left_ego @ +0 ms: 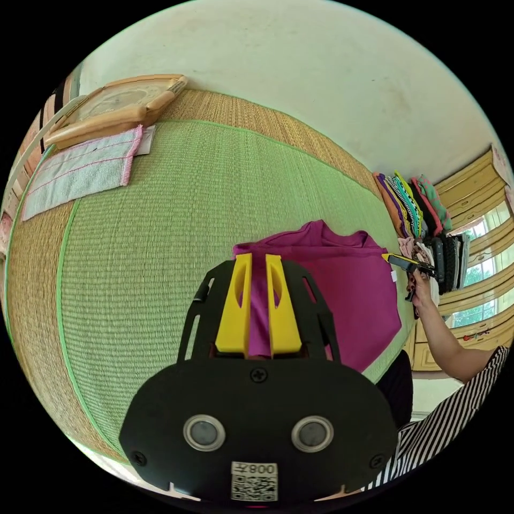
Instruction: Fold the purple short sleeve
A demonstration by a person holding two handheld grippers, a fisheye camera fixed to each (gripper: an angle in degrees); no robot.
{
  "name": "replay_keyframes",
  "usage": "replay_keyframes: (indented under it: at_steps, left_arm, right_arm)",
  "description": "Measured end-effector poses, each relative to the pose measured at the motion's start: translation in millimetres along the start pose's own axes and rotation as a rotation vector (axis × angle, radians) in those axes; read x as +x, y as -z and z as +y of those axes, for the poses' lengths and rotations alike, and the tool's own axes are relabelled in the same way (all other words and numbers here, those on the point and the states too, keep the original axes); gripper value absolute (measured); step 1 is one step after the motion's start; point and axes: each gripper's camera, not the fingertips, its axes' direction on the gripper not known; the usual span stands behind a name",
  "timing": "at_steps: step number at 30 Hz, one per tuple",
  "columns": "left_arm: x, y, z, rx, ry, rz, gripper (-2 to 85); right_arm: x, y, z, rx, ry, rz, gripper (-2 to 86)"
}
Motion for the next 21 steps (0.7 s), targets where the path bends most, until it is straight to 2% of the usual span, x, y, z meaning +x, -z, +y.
replay_keyframes:
  at_steps: [6, 11, 15, 21]
  left_arm:
    - [-15.1, -7.7, -23.7, -0.019, 0.0, -0.146, 1.8]
    - [-22.1, 0.6, -13.6, 0.017, -0.004, -0.044, 3.4]
    - [-20.5, 3.8, 31.9, 0.034, -0.011, 0.052, 4.7]
    - [-41.7, -42.9, 60.2, -0.105, 0.034, 0.049, 3.0]
  right_arm:
    - [5.8, 0.8, -4.5, -0.008, 0.002, -0.016, -0.5]
    - [12.2, 5.5, -7.1, -0.012, -0.006, -0.04, -0.2]
    - [17.9, 25.3, -0.3, 0.036, -0.021, -0.066, 0.4]
    - [25.6, 57.2, 25.7, 0.051, -0.027, -0.09, 1.0]
